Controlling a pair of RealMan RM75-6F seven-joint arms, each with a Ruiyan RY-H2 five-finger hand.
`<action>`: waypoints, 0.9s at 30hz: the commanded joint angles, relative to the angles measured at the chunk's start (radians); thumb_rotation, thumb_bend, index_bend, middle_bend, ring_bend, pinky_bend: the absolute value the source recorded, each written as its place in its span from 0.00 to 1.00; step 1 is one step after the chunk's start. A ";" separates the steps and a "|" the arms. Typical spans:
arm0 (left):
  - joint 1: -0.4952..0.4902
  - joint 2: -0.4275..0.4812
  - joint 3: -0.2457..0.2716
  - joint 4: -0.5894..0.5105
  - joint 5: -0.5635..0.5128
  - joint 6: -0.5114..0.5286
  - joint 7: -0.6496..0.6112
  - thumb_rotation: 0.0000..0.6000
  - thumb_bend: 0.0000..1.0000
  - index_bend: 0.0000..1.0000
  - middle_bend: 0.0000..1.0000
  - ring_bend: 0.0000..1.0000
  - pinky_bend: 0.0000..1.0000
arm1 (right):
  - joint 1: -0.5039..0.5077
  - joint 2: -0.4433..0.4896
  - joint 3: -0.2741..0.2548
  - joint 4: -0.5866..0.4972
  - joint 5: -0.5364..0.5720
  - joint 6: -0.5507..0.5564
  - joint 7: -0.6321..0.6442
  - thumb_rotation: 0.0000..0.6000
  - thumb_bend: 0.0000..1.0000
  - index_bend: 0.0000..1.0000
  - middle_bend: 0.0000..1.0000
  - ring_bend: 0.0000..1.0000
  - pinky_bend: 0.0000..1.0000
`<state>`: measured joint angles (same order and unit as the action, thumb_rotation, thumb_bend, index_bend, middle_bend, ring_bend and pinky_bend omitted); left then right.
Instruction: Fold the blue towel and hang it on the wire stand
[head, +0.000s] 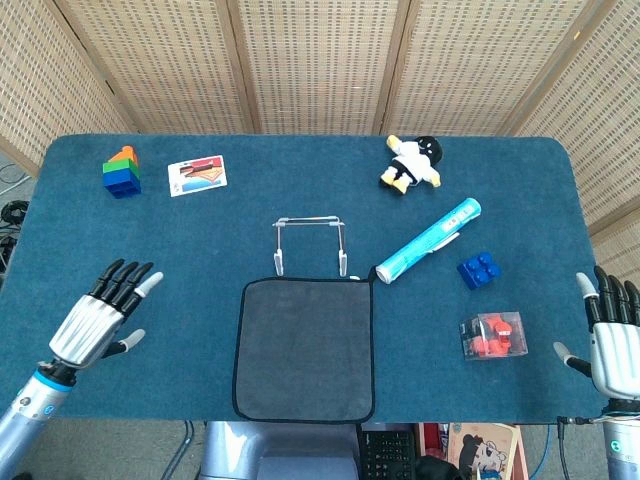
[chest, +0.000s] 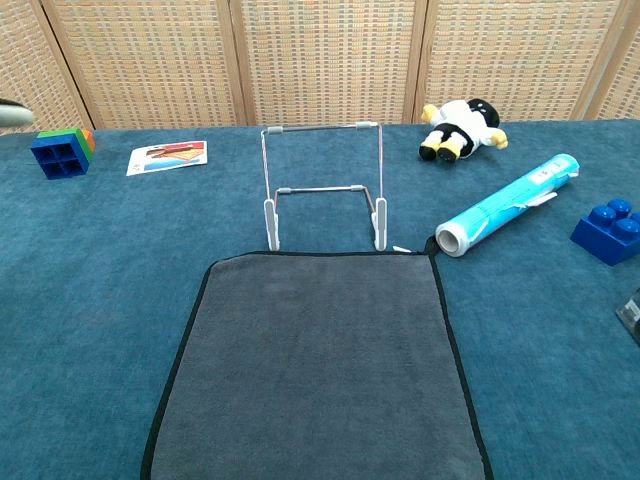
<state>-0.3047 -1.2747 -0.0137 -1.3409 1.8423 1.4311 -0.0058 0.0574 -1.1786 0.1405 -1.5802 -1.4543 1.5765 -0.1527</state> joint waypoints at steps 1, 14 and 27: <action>-0.095 -0.091 0.034 0.160 0.107 -0.028 -0.086 1.00 0.24 0.18 0.00 0.00 0.03 | 0.001 -0.003 0.007 0.005 0.013 -0.003 -0.007 1.00 0.00 0.00 0.00 0.00 0.00; -0.200 -0.357 0.120 0.605 0.198 0.009 -0.289 1.00 0.24 0.32 0.00 0.00 0.04 | 0.010 -0.011 0.028 0.022 0.065 -0.025 -0.022 1.00 0.00 0.00 0.00 0.00 0.00; -0.254 -0.505 0.158 0.831 0.214 0.082 -0.361 1.00 0.24 0.37 0.00 0.00 0.04 | 0.015 -0.011 0.039 0.038 0.098 -0.045 -0.008 1.00 0.00 0.00 0.00 0.00 0.00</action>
<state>-0.5514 -1.7623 0.1351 -0.5308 2.0550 1.5099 -0.3583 0.0725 -1.1896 0.1795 -1.5432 -1.3570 1.5320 -0.1621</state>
